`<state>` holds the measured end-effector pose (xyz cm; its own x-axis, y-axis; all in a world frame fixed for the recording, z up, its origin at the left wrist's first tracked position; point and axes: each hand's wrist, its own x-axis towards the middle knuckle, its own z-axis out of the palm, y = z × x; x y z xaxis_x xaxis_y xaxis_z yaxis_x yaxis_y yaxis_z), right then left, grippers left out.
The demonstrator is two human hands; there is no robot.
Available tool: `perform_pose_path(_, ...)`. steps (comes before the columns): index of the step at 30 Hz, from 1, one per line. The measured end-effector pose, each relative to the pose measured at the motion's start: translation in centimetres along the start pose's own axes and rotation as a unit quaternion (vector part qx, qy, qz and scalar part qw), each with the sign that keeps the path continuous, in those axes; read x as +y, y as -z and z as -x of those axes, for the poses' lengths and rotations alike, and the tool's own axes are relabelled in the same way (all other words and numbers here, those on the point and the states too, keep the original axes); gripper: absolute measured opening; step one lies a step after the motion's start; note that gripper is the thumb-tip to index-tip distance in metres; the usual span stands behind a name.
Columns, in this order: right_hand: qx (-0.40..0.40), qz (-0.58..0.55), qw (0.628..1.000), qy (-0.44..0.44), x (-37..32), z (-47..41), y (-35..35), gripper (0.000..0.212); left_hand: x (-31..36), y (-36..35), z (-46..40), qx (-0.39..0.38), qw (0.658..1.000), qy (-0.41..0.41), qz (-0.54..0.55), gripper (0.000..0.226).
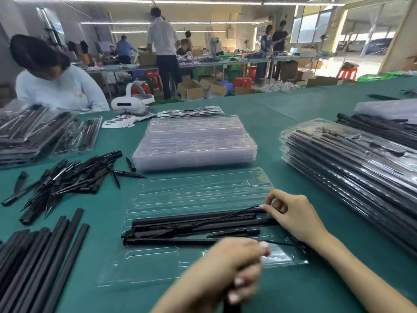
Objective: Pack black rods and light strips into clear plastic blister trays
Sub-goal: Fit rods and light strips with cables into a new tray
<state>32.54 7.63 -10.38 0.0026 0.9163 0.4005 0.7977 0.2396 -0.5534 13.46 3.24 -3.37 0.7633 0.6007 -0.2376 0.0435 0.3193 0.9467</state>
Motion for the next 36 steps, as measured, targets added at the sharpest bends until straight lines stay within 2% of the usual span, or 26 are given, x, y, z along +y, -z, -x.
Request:
perform_pose_path(1, 0.000, -0.002, 1.000, -0.003, 0.1, 0.0, 0.0, 0.020, 0.3, 1.7, 4.2, 0.033, 0.995, 0.054, -0.076, 0.014)
perform_pose_path(4, 0.005, -0.001, 1.000, 0.001, 0.1, 0.2, -0.2, 0.019, 1.3, 4.5, 7.6, 0.160, 0.965, 0.041, -0.206, 0.012)
perform_pose_path(8, -0.006, -0.013, 1.000, 0.006, 0.1, 0.0, -0.2, 0.018, 1.3, 7.0, 10.3, 0.228, 0.945, 0.022, -0.235, 0.014)
perform_pose_path(10, -0.010, -0.004, 1.000, 0.009, 0.3, -0.1, -0.3, 0.018, 0.9, 6.8, 11.5, 0.183, 0.954, 0.081, -0.223, 0.014)
perform_pose_path(12, -0.009, -0.001, 1.000, 0.010, 0.4, 0.0, -0.3, 0.018, -0.5, 6.7, 12.2, 0.100, 0.968, 0.131, -0.190, 0.015)
perform_pose_path(14, -0.010, -0.001, 1.000, 0.011, 0.5, 0.0, -0.4, 0.019, -1.1, 7.6, 14.2, 0.053, 0.950, 0.147, -0.271, 0.025)
perform_pose_path(16, -0.014, -0.003, 1.000, 0.013, 0.4, 0.0, -0.3, 0.018, -0.5, 9.2, 16.8, 0.050, 0.910, 0.171, -0.375, 0.048)
perform_pose_path(17, -0.017, -0.008, 1.000, 0.014, 0.4, -0.1, -0.3, 0.018, 0.2, 9.8, 18.0, 0.053, 0.897, 0.180, -0.401, 0.051)
perform_pose_path(19, -0.021, -0.021, 0.999, 0.017, 0.2, -0.1, -0.3, 0.018, 1.8, 10.4, 19.7, 0.063, 0.894, 0.187, -0.402, 0.042)
perform_pose_path(21, -0.024, -0.024, 0.999, 0.018, 0.1, 0.0, -0.3, 0.017, 2.7, 10.6, 20.0, 0.080, 0.888, 0.152, -0.426, 0.034)
perform_pose_path(24, -0.026, -0.020, 0.999, 0.017, 0.2, 0.1, -0.3, 0.017, 3.6, 10.0, 18.2, 0.103, 0.829, 0.059, -0.546, 0.033)
perform_pose_path(28, -0.024, -0.017, 0.999, 0.028, 0.4, 0.1, -0.2, 0.017, 4.9, 8.1, 16.1, 0.155, 0.788, 0.002, -0.595, 0.038)
perform_pose_path(29, -0.024, -0.020, 0.999, 0.029, 0.5, 0.1, -0.3, 0.017, 5.4, 7.9, 16.0, 0.182, 0.772, -0.030, -0.608, 0.037)
perform_pose_path(32, -0.027, -0.051, 0.998, 0.025, 0.6, 0.0, -0.3, 0.017, 7.6, 8.0, 16.4, 0.305, 0.692, -0.161, -0.635, 0.030)
perform_pose_path(34, -0.034, -0.060, 0.997, 0.025, 0.7, -0.1, -0.4, 0.018, 9.0, 8.3, 16.2, 0.326, 0.644, -0.162, -0.673, 0.032)
perform_pose_path(36, -0.033, -0.049, 0.998, 0.024, 0.8, 0.0, -0.4, 0.019, 9.4, 9.0, 15.4, 0.287, 0.602, -0.078, -0.741, 0.034)
